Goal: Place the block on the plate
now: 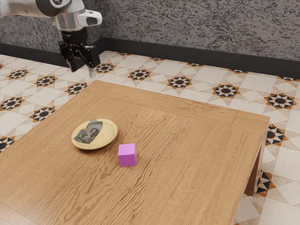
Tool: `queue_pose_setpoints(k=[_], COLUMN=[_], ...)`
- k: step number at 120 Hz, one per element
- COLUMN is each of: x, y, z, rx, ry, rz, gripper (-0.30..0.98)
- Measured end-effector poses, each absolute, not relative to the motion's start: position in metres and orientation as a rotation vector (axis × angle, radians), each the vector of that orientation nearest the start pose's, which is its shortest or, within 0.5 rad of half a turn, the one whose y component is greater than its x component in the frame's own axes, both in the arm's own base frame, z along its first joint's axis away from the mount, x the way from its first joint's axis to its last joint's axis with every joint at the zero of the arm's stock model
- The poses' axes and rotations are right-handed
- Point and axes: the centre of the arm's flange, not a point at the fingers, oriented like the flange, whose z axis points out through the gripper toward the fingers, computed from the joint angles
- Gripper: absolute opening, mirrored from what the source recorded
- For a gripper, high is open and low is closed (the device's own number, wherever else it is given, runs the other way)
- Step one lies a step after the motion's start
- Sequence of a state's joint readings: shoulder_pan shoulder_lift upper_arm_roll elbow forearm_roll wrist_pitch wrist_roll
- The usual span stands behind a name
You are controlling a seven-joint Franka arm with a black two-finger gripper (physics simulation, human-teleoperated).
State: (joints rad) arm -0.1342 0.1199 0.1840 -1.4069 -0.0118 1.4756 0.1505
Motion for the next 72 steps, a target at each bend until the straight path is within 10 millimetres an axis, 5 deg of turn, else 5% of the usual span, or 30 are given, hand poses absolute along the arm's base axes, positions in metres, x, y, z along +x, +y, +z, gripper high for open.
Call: queue_pose_setpoints(k=[34, 72], x=[0.594, 0.600], y=[-0.001, -0.035], z=[0.604, 0.518], rx=[-3.133, -3.207], ry=[0.165, -0.145], rz=[0.115, 0.334], gripper=[0.69, 0.69])
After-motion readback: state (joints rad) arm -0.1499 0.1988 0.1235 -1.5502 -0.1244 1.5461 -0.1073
